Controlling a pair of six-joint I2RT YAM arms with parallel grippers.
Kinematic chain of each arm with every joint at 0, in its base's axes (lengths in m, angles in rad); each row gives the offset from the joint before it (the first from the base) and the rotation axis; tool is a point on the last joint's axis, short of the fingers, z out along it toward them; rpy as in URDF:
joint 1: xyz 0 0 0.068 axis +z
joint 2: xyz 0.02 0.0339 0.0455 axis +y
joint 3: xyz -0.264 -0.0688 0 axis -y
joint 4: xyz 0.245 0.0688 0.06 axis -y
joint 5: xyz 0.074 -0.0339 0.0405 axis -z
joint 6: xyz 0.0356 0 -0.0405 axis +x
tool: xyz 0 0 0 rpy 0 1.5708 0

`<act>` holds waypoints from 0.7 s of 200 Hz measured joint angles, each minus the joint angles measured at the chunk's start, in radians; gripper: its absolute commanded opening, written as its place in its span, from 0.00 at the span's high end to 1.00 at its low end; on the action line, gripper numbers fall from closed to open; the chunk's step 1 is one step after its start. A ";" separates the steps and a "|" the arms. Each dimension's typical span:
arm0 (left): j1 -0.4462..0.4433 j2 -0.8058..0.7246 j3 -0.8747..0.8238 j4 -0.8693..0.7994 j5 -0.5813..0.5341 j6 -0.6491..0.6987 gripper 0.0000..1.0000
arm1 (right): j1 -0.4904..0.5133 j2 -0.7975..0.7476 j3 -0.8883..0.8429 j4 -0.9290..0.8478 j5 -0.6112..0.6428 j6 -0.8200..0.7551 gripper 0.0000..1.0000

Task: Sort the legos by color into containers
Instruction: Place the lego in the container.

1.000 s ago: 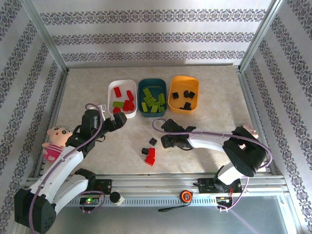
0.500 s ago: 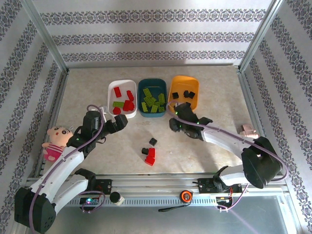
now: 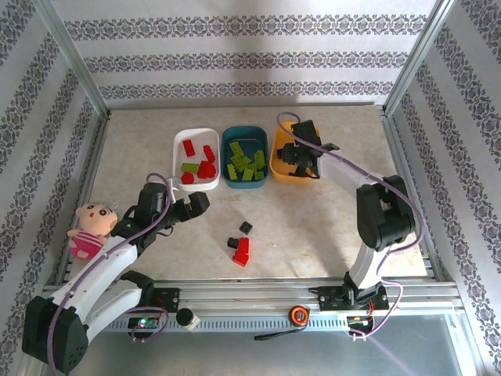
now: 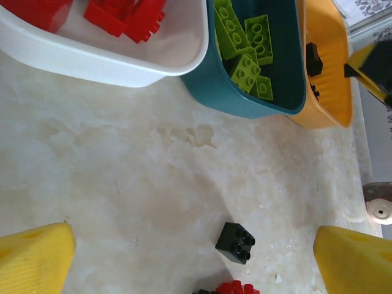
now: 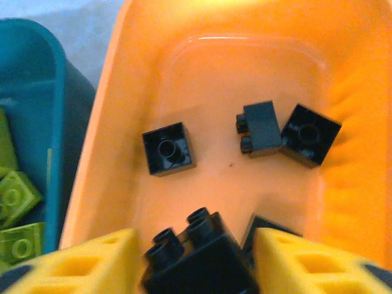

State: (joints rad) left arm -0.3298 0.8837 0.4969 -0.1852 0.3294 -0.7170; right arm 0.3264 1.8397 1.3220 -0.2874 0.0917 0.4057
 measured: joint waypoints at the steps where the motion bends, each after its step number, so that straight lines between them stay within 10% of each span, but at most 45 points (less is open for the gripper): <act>1: -0.001 0.000 0.000 0.000 0.000 0.000 0.00 | -0.001 0.001 0.002 -0.002 0.000 0.000 0.35; 76: -0.011 0.003 -0.011 0.013 0.011 0.000 0.00 | 0.040 -0.161 -0.071 -0.007 -0.008 0.010 0.23; 140: -0.014 0.003 -0.013 0.015 0.011 0.000 0.00 | 0.314 -0.451 -0.391 0.053 -0.022 0.042 0.21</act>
State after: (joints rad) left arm -0.3435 0.8864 0.4843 -0.1703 0.3401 -0.7170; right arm 0.6407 1.3888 0.9310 -0.2348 0.0700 0.4480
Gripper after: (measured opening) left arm 0.998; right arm 0.790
